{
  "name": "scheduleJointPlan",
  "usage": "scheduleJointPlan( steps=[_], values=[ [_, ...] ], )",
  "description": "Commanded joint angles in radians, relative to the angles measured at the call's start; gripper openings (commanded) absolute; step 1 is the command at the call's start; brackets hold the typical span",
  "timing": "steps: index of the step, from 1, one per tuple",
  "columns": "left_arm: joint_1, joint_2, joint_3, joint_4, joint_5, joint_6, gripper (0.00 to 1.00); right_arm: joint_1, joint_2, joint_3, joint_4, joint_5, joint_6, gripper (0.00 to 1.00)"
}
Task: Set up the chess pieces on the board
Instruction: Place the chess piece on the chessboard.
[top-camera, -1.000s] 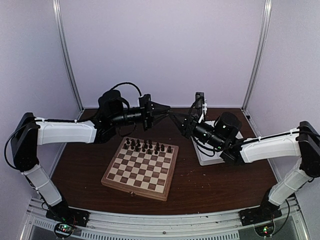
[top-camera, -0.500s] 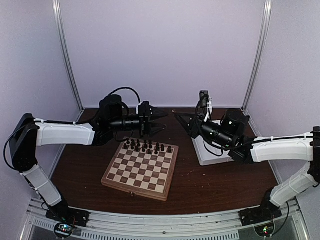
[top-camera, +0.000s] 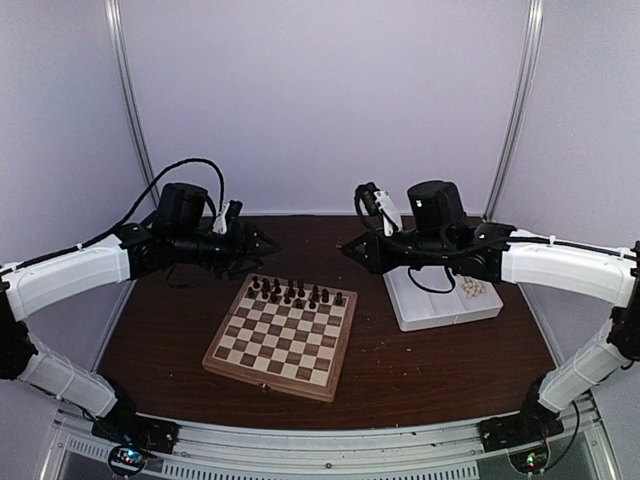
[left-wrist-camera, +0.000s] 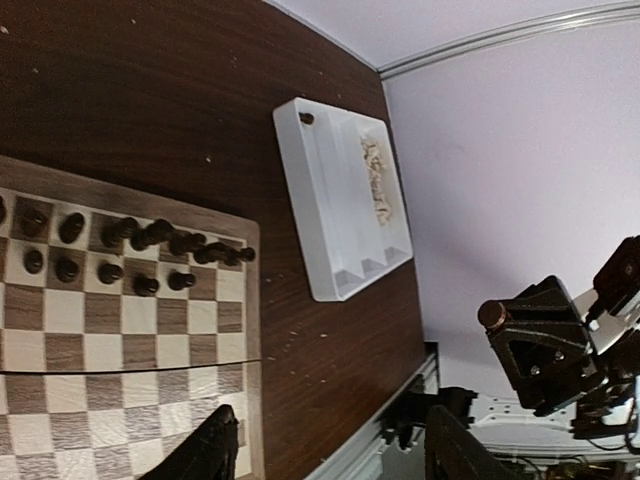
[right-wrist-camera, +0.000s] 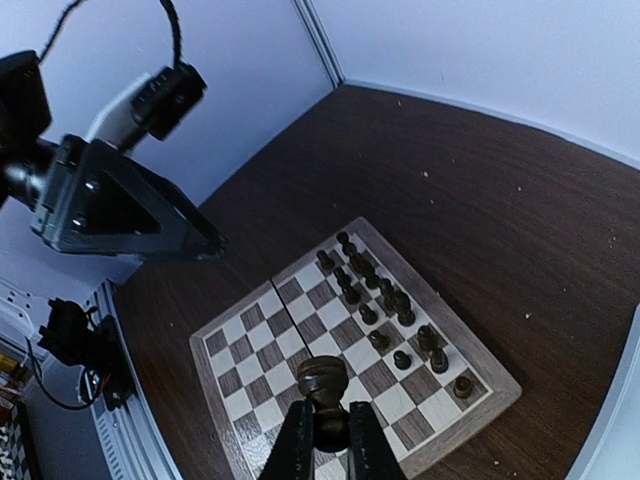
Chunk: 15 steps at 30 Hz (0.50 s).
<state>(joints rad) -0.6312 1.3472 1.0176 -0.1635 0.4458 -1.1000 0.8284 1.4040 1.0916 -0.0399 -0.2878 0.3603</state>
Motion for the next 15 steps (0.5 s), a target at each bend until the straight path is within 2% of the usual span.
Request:
scheduleJointPlan(
  steps=[1,7,12,13,15],
  values=[
    [0.007,-0.046,0.061,-0.251,-0.195,0.274,0.64,-0.004,0.116,0.155,-0.451,0.009,-0.07,0.0],
    [0.007,-0.108,0.056,-0.307,-0.298,0.429,0.69,-0.002,0.235,0.316,-0.64,0.013,-0.075,0.0],
    [0.008,-0.142,0.062,-0.352,-0.372,0.486,0.73,0.004,0.37,0.476,-0.776,-0.01,-0.088,0.0],
    [0.009,-0.151,0.06,-0.357,-0.383,0.496,0.75,0.007,0.4,0.512,-0.814,-0.002,-0.097,0.0],
    [0.008,-0.164,0.058,-0.369,-0.397,0.511,0.88,0.017,0.46,0.582,-0.881,0.037,-0.112,0.0]
  ],
)
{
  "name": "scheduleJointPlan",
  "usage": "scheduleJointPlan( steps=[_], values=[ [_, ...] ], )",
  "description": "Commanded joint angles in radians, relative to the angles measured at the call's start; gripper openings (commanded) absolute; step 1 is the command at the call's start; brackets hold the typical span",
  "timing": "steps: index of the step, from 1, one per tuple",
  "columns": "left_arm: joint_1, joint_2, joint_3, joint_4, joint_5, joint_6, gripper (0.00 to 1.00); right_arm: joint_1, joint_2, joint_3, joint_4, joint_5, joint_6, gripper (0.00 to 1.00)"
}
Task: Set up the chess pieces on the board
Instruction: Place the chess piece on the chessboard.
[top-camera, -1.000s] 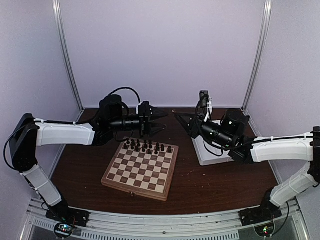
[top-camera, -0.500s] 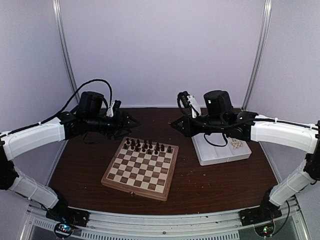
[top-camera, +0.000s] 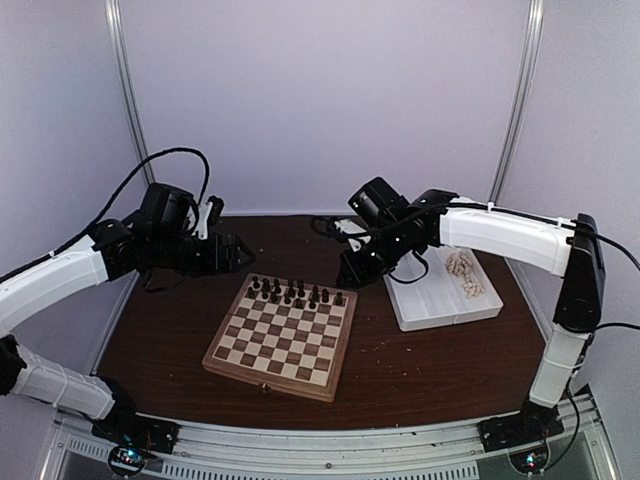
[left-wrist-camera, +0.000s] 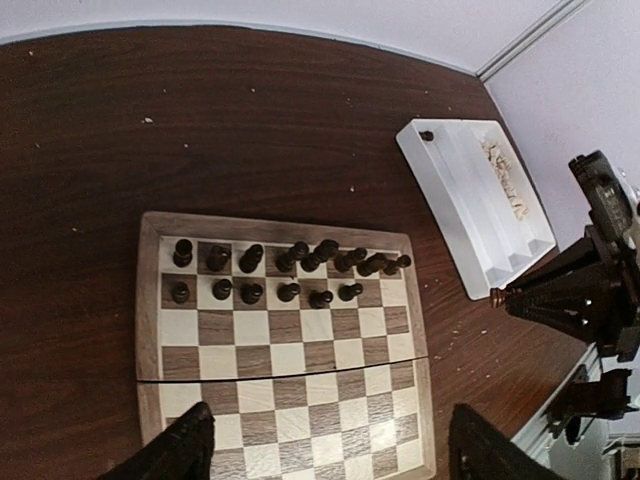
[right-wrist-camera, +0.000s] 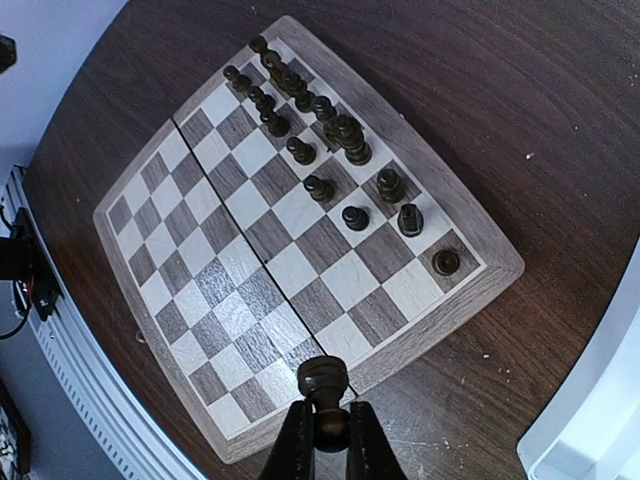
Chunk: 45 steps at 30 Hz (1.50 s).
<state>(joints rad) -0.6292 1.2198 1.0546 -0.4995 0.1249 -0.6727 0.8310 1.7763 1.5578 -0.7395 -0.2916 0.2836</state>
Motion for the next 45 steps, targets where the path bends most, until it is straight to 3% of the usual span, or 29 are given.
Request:
scheduleJointPlan(
  steps=[1,4,19,45],
  values=[
    [0.006,-0.044,0.02,-0.04,-0.087,0.083,0.91,0.018,0.117,0.149,-0.213,0.06,-0.042,0.0],
    [0.006,-0.065,0.006,-0.045,-0.109,0.082,0.97,0.031,0.192,0.235,-0.277,0.102,-0.05,0.0],
    [0.008,-0.088,-0.01,-0.064,-0.156,0.116,0.98,0.061,0.463,0.544,-0.425,0.209,-0.055,0.0],
    [0.008,-0.095,-0.019,-0.074,-0.174,0.15,0.98,0.071,0.604,0.653,-0.437,0.231,-0.05,0.0]
  ],
)
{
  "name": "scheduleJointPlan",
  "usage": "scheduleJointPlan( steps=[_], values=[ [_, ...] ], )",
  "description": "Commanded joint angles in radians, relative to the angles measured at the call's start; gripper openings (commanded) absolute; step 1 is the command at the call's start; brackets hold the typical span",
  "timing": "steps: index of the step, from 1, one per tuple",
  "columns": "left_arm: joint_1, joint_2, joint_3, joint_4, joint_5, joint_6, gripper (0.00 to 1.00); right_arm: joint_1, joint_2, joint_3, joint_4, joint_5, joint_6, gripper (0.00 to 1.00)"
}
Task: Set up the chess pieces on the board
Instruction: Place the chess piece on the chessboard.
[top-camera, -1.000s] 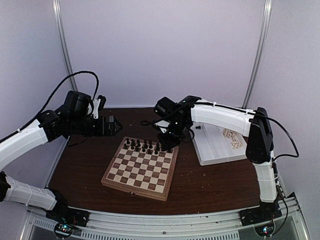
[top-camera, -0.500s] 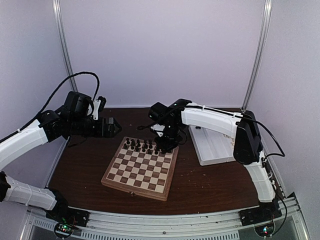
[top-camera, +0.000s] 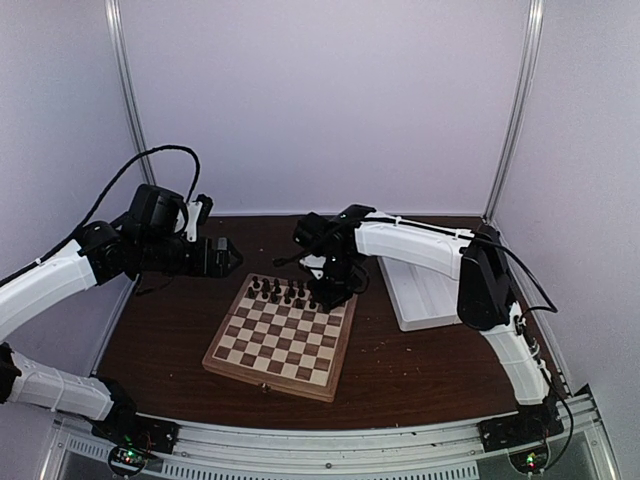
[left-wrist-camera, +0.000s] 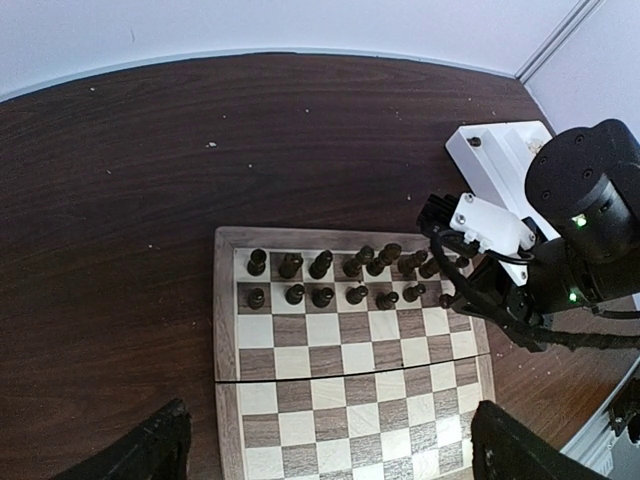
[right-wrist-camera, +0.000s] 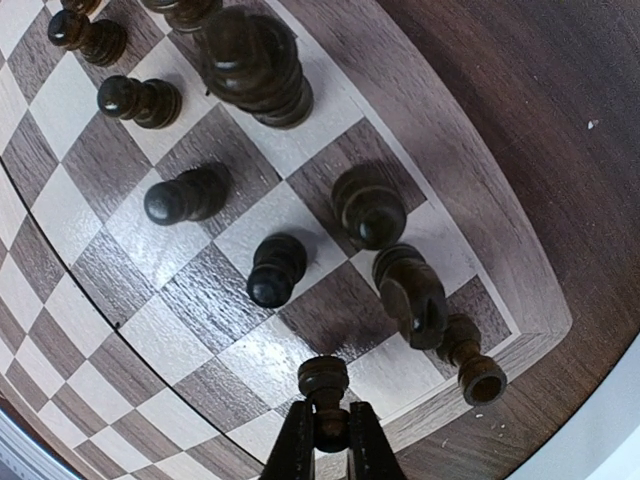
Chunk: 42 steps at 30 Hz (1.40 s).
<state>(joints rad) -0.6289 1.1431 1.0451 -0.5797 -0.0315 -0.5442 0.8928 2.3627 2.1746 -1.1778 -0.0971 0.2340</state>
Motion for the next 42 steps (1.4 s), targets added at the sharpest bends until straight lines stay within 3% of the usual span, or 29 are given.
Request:
scheduleJointPlan(
  steps=[1,22,28,42],
  values=[
    [0.008,-0.019,-0.01,0.005,-0.019,0.023,0.98,0.009,0.021,0.038,0.003,0.039,0.0,0.0],
    [0.008,-0.023,-0.011,0.003,-0.03,0.026,0.98,0.008,0.059,0.072,-0.002,0.072,-0.008,0.03],
    [0.008,-0.023,-0.011,0.004,-0.029,0.024,0.97,0.008,0.055,0.073,0.0,0.071,-0.009,0.16],
    [0.008,-0.024,-0.011,0.004,-0.025,0.021,0.98,0.008,0.031,0.073,0.018,0.059,-0.007,0.2]
  ],
)
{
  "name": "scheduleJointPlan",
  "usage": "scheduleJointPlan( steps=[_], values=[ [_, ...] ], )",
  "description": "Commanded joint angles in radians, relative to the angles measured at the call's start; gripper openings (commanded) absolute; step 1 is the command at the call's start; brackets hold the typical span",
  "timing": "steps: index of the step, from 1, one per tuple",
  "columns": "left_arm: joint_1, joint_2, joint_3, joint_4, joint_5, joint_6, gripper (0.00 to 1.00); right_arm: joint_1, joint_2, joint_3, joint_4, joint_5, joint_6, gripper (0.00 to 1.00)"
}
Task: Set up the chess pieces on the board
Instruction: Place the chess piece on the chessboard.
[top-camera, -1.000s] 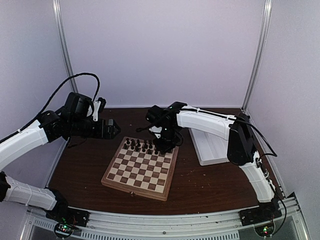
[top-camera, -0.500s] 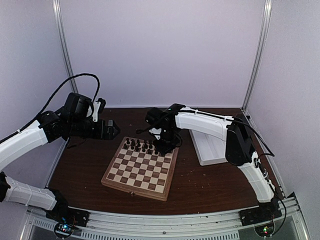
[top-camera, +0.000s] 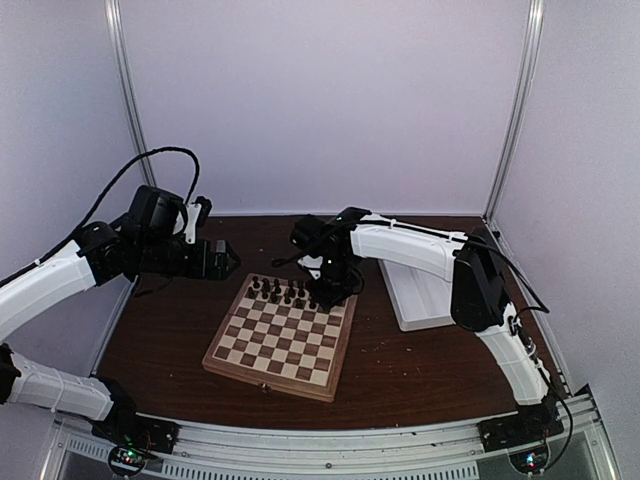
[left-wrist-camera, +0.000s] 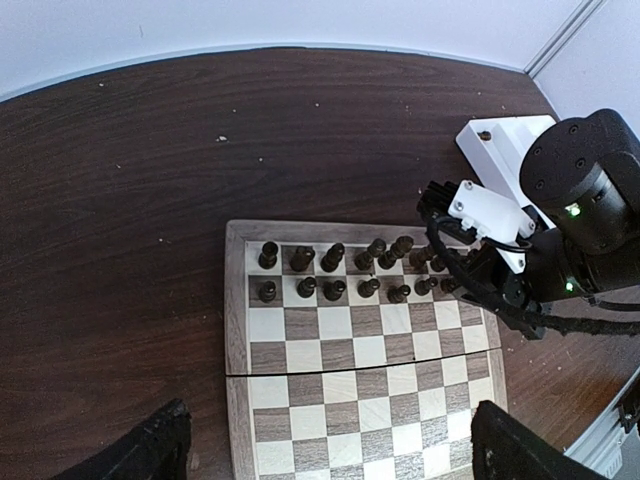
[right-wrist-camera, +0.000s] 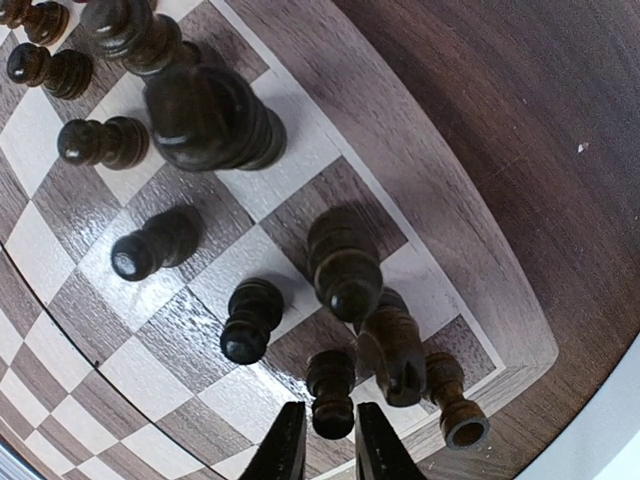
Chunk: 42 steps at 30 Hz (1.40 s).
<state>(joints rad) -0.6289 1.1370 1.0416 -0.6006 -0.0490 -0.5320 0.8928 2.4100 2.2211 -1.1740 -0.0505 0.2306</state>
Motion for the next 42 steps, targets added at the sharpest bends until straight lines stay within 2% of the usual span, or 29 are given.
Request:
scheduleJointPlan(
  steps=[1,8,12,15,25,31,35,37,39,42],
  values=[
    [0.008,-0.018,-0.009,0.025,-0.009,0.009,0.98,0.008,-0.017,0.026,0.017,0.011,-0.004,0.2],
    [0.008,-0.02,-0.01,0.024,-0.007,0.01,0.98,0.008,-0.018,0.026,0.023,0.005,0.001,0.17],
    [0.008,-0.02,-0.012,0.023,-0.008,0.01,0.98,0.008,-0.018,0.026,0.025,0.006,0.001,0.22],
    [0.008,-0.019,-0.012,0.023,-0.007,0.009,0.98,0.008,-0.019,0.026,0.026,0.005,0.002,0.23],
    [0.008,-0.016,-0.009,0.024,-0.005,0.009,0.98,0.007,-0.023,0.026,0.037,0.0,0.006,0.16],
    [0.008,-0.014,-0.008,0.024,-0.006,0.01,0.98,0.008,-0.023,0.028,0.043,-0.004,0.007,0.16],
    [0.008,-0.011,-0.008,0.024,-0.005,0.009,0.98,0.008,-0.023,0.028,0.041,0.001,0.007,0.21],
    [0.008,-0.011,-0.008,0.023,-0.006,0.009,0.98,0.008,-0.027,0.026,0.04,0.006,0.008,0.33],
    [0.008,-0.011,-0.006,0.024,-0.006,0.009,0.98,0.009,-0.039,0.02,0.045,0.005,0.01,0.39],
    [0.008,-0.014,-0.003,0.024,-0.008,0.009,0.98,0.009,-0.069,0.002,0.065,-0.001,0.009,0.4]
  ],
)
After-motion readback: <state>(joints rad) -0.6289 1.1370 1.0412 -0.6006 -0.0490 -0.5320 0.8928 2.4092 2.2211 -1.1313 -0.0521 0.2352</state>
